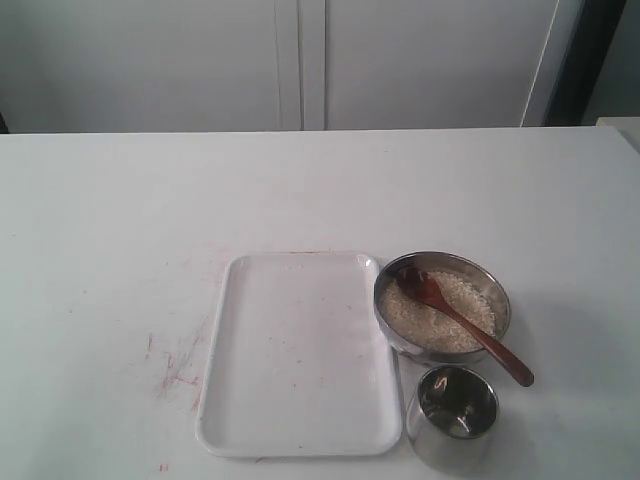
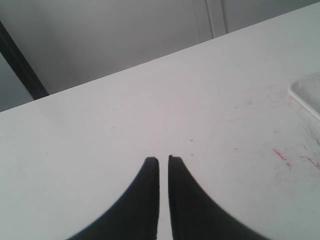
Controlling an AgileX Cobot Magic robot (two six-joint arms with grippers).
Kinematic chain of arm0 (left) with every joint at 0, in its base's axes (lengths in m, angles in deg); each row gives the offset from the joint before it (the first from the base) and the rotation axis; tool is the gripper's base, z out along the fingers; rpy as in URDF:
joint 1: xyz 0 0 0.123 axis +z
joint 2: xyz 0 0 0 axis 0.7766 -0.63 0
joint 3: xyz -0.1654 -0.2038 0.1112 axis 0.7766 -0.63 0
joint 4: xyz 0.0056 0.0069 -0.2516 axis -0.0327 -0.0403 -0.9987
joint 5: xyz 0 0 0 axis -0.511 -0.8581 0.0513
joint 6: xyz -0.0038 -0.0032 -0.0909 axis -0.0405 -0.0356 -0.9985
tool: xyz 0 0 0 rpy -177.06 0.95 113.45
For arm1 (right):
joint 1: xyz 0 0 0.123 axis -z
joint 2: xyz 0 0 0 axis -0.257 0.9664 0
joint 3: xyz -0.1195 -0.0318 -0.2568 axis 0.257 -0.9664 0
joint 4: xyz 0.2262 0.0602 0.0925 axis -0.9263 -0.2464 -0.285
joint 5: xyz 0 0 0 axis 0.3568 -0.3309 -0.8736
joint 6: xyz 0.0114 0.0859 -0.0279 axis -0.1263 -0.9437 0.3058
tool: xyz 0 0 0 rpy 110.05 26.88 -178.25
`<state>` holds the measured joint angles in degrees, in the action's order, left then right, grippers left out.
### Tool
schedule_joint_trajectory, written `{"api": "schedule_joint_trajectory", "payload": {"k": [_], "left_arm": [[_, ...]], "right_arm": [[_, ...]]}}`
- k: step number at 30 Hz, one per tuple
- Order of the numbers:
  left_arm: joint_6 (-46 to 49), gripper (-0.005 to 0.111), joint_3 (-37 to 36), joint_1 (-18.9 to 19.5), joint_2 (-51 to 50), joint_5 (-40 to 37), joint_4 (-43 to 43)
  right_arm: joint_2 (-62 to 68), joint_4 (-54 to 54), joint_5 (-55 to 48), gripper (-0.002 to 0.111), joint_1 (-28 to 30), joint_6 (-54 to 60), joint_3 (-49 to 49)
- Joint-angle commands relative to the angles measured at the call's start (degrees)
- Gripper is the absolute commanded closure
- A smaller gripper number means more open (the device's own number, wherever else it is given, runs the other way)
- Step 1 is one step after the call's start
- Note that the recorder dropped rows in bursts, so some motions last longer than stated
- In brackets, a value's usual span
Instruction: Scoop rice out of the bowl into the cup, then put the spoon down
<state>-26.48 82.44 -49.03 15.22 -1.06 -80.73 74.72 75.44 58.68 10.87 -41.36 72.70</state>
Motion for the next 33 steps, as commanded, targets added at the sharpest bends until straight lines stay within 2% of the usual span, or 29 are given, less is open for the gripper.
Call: {"api": "schedule_joint_trajectory", "payload": {"k": [1,6,12,16,23,33], "left_arm": [[-0.08,0.092,0.36,-0.40,-0.05,0.34,-0.50],[-0.08,0.092,0.36,-0.40,-0.05,0.34,-0.50],[-0.08,0.092,0.36,-0.40,-0.05,0.34,-0.50],[-0.08,0.092,0.36,-0.40,-0.05,0.34,-0.50],[-0.08,0.092,0.36,-0.40,-0.05,0.34,-0.50],[-0.08,0.092,0.36,-0.40,-0.05,0.34,-0.50]], "right_arm": [[7.96,0.46,-16.82,0.070,-0.39,5.97,10.69],[23.75,0.36,-32.99,0.070,-0.39,12.44,26.16],[47.76,-7.74,-53.13,0.070,-0.39,30.38,48.25],[62.17,-15.93,-53.85,0.070,-1.34,35.99,56.83],[77.97,-17.00,-53.85,0.070,-4.71,45.88,58.53],[85.83,-13.81,-53.85,0.070,-9.65,49.98,57.14]]}}
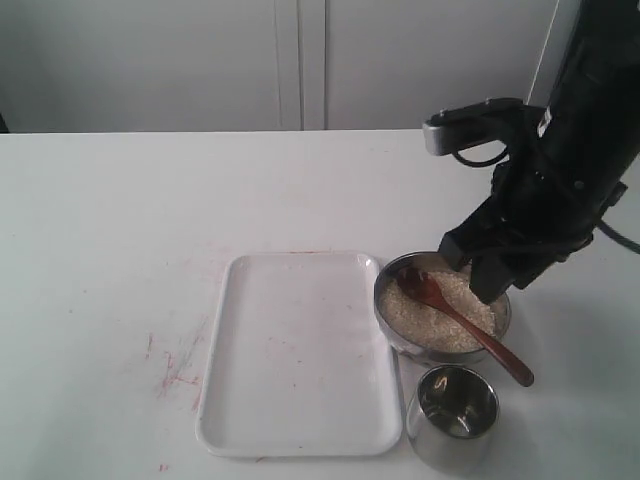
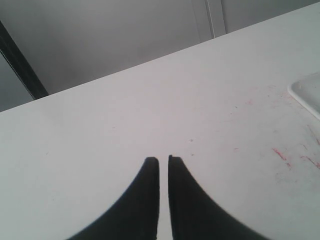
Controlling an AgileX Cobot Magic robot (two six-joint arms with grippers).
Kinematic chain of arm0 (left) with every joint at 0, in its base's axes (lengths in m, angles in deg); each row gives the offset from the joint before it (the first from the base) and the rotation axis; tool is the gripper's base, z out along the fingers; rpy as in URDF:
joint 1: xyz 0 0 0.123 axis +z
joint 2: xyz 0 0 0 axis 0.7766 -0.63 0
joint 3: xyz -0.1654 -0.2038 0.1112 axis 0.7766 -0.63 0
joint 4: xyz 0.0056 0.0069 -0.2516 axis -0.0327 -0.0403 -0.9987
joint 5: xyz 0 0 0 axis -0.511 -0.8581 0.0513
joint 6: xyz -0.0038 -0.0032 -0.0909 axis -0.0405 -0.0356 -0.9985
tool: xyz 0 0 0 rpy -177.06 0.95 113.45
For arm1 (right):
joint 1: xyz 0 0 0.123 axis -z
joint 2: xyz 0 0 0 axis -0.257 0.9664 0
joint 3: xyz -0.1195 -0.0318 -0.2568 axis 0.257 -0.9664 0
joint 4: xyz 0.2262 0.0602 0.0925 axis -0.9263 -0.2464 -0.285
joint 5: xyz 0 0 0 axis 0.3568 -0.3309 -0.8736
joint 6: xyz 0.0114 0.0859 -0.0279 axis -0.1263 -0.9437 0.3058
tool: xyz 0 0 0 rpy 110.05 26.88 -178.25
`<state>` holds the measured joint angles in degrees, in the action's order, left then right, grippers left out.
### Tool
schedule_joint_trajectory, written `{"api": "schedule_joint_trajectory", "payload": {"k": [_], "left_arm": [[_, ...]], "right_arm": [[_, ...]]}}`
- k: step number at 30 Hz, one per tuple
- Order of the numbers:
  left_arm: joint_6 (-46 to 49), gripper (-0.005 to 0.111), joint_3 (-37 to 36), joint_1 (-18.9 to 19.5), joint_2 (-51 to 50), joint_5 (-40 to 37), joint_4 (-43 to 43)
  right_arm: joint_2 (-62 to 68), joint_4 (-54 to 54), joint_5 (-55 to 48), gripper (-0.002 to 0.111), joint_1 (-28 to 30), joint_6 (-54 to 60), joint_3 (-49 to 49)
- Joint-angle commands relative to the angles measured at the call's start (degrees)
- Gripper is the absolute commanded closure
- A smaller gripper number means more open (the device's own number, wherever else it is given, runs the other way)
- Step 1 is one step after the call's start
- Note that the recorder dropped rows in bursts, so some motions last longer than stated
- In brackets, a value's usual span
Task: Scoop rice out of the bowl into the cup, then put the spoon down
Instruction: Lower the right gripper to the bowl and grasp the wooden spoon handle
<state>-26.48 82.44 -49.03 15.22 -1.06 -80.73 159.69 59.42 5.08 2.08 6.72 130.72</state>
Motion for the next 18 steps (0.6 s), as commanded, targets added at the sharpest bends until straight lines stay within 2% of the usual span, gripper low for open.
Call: {"api": "schedule_joint_trajectory", "payload": {"k": [1,4,12,18], "left_arm": [[-0.08,0.092,0.36,-0.40,-0.05,0.34,-0.50],[-0.08,0.092,0.36,-0.40,-0.05,0.34,-0.50],[-0.08,0.092,0.36,-0.40,-0.05,0.34,-0.50],[-0.08,0.092,0.36,-0.40,-0.05,0.34,-0.50]], "right_arm": [[1.10,3.25,-0.25,0.070,-0.86,2.22,-1.46],[1.09,6.28,-0.25,0.067,-0.86,2.22,-3.15],[1.09,6.28,-0.25,0.052,-0.86,2.10,-7.13],[1.09,6.28,-0.25,0.051,-0.86,2.10,-9.05]]}}
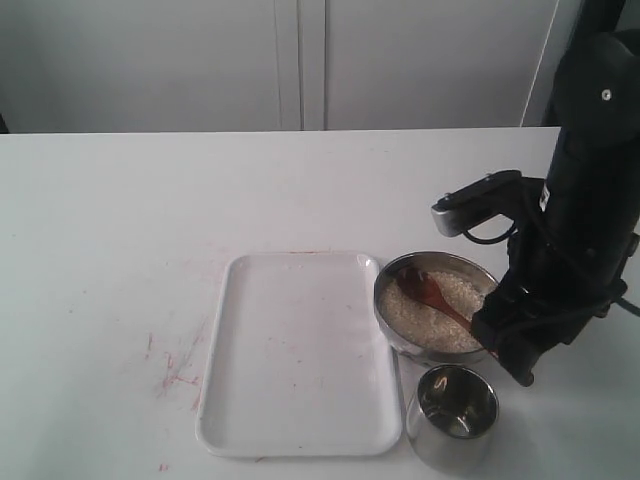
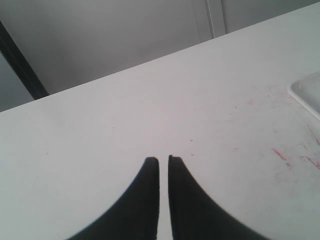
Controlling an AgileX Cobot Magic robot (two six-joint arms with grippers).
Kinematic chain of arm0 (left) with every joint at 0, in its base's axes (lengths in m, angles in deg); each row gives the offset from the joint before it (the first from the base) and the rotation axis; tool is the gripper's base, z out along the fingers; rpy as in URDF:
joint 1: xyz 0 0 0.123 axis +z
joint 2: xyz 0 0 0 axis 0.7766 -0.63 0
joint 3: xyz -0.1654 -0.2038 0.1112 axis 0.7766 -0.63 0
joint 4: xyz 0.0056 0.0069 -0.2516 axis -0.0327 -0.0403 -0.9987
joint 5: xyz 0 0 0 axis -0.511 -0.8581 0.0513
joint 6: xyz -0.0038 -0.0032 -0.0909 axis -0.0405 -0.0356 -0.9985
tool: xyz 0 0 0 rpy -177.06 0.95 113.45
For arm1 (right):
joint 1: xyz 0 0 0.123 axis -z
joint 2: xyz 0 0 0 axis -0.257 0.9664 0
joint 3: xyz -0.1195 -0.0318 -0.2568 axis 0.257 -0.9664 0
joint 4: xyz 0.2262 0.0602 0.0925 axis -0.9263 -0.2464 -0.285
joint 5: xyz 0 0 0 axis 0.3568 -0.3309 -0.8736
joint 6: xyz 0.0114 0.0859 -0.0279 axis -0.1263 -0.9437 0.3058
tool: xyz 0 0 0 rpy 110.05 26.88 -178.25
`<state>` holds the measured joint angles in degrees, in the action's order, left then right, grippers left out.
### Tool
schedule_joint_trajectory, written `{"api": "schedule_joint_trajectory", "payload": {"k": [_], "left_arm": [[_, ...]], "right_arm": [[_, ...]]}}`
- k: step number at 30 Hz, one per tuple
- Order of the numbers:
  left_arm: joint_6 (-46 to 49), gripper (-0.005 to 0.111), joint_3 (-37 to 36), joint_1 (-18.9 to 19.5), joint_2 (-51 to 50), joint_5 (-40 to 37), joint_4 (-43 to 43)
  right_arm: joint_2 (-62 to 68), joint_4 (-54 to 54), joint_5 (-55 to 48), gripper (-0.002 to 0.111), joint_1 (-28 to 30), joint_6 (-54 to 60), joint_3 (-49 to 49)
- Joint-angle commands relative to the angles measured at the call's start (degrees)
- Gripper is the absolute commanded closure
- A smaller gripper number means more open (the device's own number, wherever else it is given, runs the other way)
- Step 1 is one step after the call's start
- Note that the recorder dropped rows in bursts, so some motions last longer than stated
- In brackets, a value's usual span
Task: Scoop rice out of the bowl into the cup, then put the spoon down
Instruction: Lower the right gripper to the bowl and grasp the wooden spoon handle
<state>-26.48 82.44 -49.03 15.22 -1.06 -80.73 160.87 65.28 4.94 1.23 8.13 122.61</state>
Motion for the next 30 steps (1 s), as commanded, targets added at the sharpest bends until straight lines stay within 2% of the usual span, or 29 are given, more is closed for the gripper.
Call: {"api": "schedule_joint_trajectory", "payload": {"k": [1,4,7,15,30], "left_arm": [[-0.08,0.092,0.36,-0.40,-0.05,0.34,-0.50],[-0.08,0.092,0.36,-0.40,-0.05,0.34,-0.50],[-0.08,0.092,0.36,-0.40,-0.05,0.34,-0.50],[-0.08,0.092,0.36,-0.40,-0.05,0.34,-0.50],[-0.08,0.092,0.36,-0.40,-0.05,0.34,-0.50]], "right_arm": [[-0.09,-0.02,-0.11,0.051,-0.01,0.70,-1.19],[-0.09,0.00,-0.11,0.050,-0.01,0.70,-1.90],[-0.09,0.00,3.89,0.045,-0.01,0.59,-3.42],[0.13,0.00,9.83,0.049,-0.01,0.01,-3.55],[5.68,0.00,9.80,0.050,-0.01,-0.36,-3.55]]}}
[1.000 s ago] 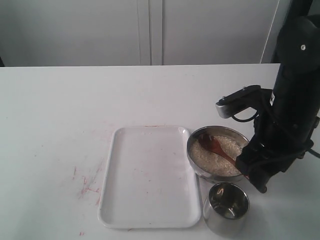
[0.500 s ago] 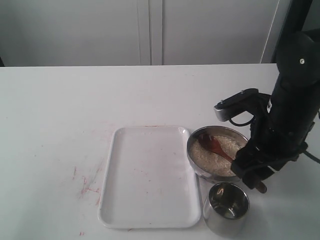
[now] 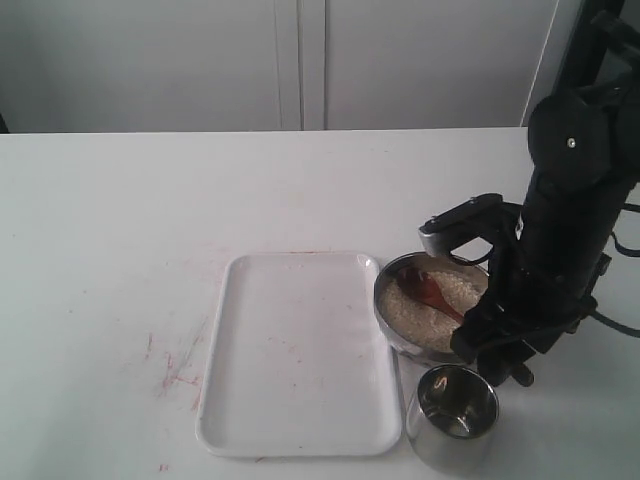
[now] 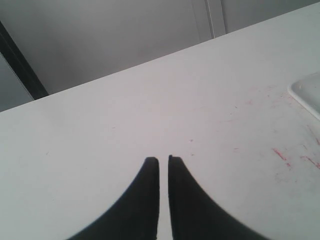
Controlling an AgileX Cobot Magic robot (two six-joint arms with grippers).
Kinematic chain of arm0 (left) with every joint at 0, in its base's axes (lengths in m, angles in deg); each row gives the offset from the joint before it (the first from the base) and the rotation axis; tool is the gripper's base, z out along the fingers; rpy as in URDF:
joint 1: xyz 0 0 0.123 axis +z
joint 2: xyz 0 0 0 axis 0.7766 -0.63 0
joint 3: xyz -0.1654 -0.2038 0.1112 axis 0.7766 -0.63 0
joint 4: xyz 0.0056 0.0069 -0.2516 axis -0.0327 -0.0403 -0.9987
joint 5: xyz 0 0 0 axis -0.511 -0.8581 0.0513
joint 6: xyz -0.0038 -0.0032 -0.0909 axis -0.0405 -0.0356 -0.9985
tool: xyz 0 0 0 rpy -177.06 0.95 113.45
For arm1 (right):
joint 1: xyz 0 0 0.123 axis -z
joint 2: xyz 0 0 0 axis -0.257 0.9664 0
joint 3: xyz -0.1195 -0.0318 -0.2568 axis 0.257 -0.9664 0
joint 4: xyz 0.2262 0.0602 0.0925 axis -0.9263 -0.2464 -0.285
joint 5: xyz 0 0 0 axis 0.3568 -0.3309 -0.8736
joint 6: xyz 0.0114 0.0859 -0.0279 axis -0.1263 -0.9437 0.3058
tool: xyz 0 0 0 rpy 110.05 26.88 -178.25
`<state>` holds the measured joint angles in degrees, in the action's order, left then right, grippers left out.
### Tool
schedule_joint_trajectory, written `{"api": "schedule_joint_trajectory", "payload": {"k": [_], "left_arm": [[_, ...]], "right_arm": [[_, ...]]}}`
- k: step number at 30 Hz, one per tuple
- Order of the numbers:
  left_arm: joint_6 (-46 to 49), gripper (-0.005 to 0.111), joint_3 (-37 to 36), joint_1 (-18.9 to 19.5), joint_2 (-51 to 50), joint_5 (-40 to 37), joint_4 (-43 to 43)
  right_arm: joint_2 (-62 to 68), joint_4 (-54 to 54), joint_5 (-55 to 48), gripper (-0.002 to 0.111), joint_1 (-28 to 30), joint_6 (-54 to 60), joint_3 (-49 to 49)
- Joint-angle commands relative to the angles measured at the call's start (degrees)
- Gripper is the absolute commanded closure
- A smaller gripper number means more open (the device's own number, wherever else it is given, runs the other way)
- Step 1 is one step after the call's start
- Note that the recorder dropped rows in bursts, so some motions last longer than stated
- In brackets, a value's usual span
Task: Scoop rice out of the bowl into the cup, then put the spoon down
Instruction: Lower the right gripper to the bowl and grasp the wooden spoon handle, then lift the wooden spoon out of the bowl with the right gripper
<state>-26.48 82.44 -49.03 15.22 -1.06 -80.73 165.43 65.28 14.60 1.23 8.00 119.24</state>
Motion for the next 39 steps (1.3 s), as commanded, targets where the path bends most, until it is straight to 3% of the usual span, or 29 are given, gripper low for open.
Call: {"api": "schedule_joint_trajectory", "payload": {"k": [1,19,22,26,29,39], "left_arm": [[-0.08,0.092,0.36,-0.40,-0.05,0.34,-0.50],[-0.08,0.092,0.36,-0.40,-0.05,0.34,-0.50],[-0.08,0.092,0.36,-0.40,-0.05,0.34,-0.50],[-0.08,0.092,0.36,-0.40,-0.05,0.34,-0.50],[-0.08,0.092,0.36,-0.40,-0.05,0.34,-0.50],[-0.08,0.092,0.36,-0.40,-0.05,0.34,-0.50]], "right_arm": [[1.60,0.00,0.27,0.050,-0.01,-0.23,-0.18],[4.57,0.00,1.59,0.059,-0.01,-0.23,-0.18],[5.27,0.00,1.48,0.065,-0.01,-0.23,-0.18],[5.44,0.00,1.25,0.092,-0.01,-2.77,-0.18],[5.01,0.00,0.96,0.106,-0.01,-2.77,-0.18],[-8.21,0.75,-9.77,0.108,-0.01,-2.65,2.20]]}}
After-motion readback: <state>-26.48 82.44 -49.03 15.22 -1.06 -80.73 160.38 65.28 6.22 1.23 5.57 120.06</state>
